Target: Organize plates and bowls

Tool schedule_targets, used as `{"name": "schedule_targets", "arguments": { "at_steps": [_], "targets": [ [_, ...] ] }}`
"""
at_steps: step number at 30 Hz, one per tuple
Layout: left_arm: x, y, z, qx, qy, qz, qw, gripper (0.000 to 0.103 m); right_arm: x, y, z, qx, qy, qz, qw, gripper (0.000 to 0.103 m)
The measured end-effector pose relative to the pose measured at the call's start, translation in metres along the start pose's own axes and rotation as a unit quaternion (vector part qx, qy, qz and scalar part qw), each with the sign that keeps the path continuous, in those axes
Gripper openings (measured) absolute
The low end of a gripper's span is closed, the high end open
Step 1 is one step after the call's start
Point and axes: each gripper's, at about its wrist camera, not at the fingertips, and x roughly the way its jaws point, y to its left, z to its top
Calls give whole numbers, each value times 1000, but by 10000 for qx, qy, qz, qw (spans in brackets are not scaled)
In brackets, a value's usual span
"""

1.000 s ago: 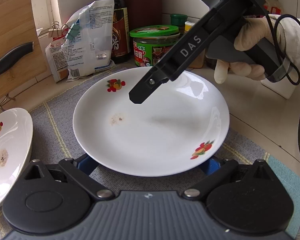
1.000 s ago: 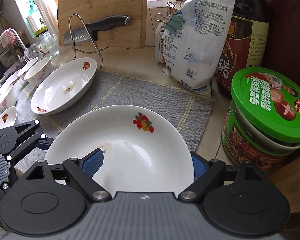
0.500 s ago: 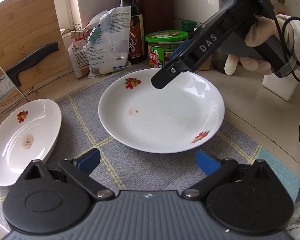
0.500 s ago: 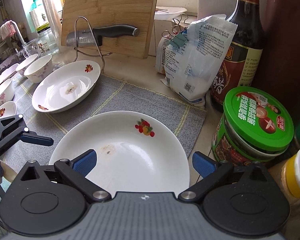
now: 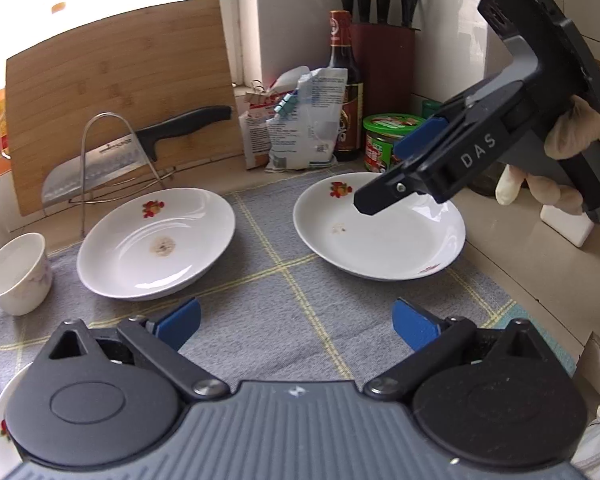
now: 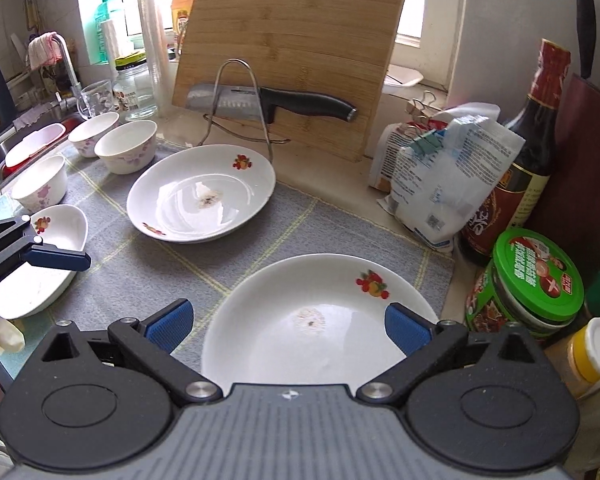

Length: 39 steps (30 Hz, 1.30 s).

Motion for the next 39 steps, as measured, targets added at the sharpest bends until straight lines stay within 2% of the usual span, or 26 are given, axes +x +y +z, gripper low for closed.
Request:
{"name": "schedule_targets", "arguments": {
  "at_steps": [3, 10, 25, 35, 39],
  "targets": [
    [-23, 14, -10, -72, -69, 294, 9995, 102, -5, 30, 2, -50, -107, 102, 9999, 103],
    [-65, 53, -39, -516, -63, 585, 9969, 102, -3, 91, -1, 129, -237, 423, 9987, 103],
    [-118, 111, -102, -689, 490, 665, 9942, 102, 34, 169, -12, 523, 235, 924, 9941, 103],
    [-98, 146, -145, -776, 1071, 701, 9887, 102, 63, 202, -8, 718, 538, 1176, 9890, 103],
    [-90, 152, -150, -635, 1077, 547, 9906, 102, 67, 208, -8, 772, 581, 1105, 9892, 103]
  ]
}}
